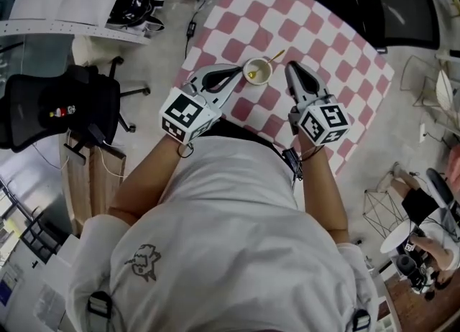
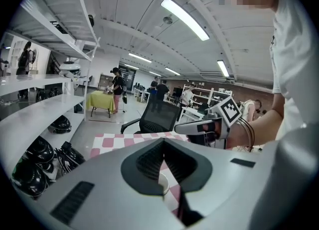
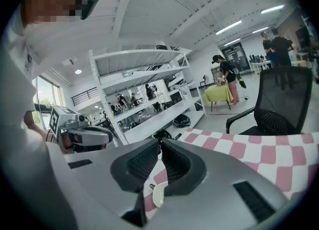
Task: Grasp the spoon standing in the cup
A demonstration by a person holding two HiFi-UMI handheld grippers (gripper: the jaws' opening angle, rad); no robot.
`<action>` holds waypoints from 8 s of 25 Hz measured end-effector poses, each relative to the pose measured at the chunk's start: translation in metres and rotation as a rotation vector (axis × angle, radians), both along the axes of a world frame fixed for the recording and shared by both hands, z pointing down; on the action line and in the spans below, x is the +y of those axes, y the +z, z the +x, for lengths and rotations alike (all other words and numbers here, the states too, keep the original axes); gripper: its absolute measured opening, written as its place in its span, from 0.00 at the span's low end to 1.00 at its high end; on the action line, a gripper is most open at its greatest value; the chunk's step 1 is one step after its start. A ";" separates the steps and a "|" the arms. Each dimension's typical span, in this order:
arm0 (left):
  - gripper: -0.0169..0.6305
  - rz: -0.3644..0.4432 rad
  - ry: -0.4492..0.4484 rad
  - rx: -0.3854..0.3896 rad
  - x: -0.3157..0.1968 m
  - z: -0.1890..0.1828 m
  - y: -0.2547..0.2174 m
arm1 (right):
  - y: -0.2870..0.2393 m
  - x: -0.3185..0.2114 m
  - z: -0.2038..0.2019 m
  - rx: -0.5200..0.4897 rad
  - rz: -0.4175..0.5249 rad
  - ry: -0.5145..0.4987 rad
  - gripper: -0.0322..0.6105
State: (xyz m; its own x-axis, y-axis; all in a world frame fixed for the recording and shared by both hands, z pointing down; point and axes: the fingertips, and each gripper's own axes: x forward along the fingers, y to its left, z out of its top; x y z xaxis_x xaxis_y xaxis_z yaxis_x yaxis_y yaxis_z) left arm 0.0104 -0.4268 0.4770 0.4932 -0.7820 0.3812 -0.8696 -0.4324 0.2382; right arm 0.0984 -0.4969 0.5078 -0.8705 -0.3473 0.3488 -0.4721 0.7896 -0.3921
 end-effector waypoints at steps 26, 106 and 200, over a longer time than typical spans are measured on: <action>0.05 -0.150 0.067 0.023 -0.041 0.005 0.098 | 0.127 -0.046 -0.009 0.078 -0.209 0.016 0.24; 0.05 0.330 0.050 -0.098 -0.014 0.020 -0.141 | -0.179 0.006 0.001 -0.202 0.278 -0.017 0.10; 0.05 0.257 0.041 0.017 0.371 0.224 -0.099 | -0.149 0.425 0.222 -0.212 0.279 -0.089 0.10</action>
State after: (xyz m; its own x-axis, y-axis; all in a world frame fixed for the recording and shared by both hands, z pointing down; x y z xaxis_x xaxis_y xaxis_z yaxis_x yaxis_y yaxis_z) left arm 0.2348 -0.0556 0.3777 0.5310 -0.8313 0.1641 -0.8470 -0.5153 0.1303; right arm 0.3206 -0.0714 0.3583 -0.9444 -0.3232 0.0602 -0.3280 0.9143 -0.2375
